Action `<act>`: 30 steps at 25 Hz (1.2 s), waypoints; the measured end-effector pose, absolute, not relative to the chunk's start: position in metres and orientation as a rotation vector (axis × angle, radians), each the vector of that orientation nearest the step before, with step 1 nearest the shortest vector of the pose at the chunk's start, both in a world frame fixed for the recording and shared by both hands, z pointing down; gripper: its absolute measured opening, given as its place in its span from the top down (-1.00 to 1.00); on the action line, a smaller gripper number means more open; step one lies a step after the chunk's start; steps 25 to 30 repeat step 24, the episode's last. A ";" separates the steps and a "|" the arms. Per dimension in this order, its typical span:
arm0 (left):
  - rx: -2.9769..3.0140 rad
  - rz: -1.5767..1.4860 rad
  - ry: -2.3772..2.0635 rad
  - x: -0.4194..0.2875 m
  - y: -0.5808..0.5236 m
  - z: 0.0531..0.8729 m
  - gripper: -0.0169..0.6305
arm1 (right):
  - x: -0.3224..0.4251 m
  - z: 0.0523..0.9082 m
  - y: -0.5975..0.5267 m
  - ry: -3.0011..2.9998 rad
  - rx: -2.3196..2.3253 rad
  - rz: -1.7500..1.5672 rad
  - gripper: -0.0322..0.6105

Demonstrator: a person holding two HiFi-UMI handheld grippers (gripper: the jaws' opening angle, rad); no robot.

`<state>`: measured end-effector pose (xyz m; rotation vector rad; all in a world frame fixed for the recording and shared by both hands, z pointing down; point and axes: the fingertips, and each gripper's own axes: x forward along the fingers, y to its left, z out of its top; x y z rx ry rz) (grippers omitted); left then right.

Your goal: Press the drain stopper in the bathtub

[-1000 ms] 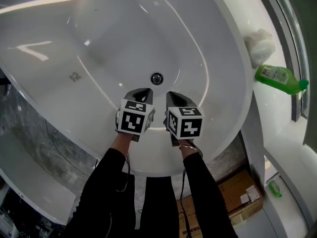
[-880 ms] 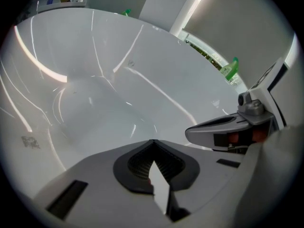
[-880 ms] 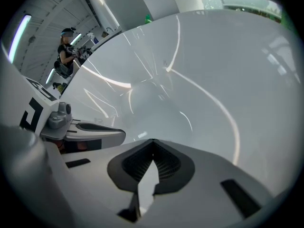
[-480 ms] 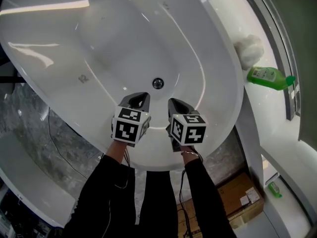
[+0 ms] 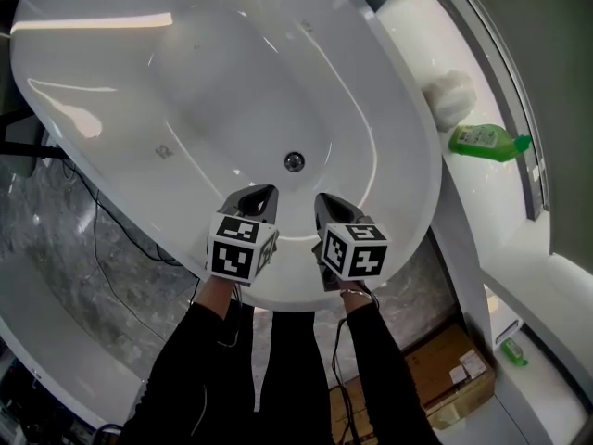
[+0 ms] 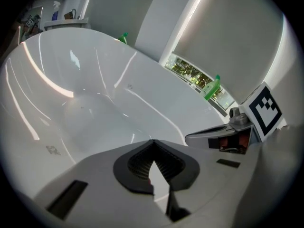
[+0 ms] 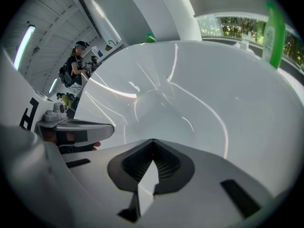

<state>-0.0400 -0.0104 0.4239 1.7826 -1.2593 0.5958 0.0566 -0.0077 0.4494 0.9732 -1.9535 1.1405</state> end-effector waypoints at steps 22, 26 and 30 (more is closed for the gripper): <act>1.835 0.582 -1.255 -0.051 0.017 0.352 0.92 | 0.048 0.377 0.017 -2.010 0.987 1.130 0.90; 1.840 0.583 -1.253 -0.052 0.016 0.349 0.92 | 0.047 0.372 0.016 -2.016 0.985 1.122 0.89; 1.840 0.583 -1.253 -0.052 0.016 0.349 0.92 | 0.047 0.372 0.016 -2.016 0.985 1.122 0.89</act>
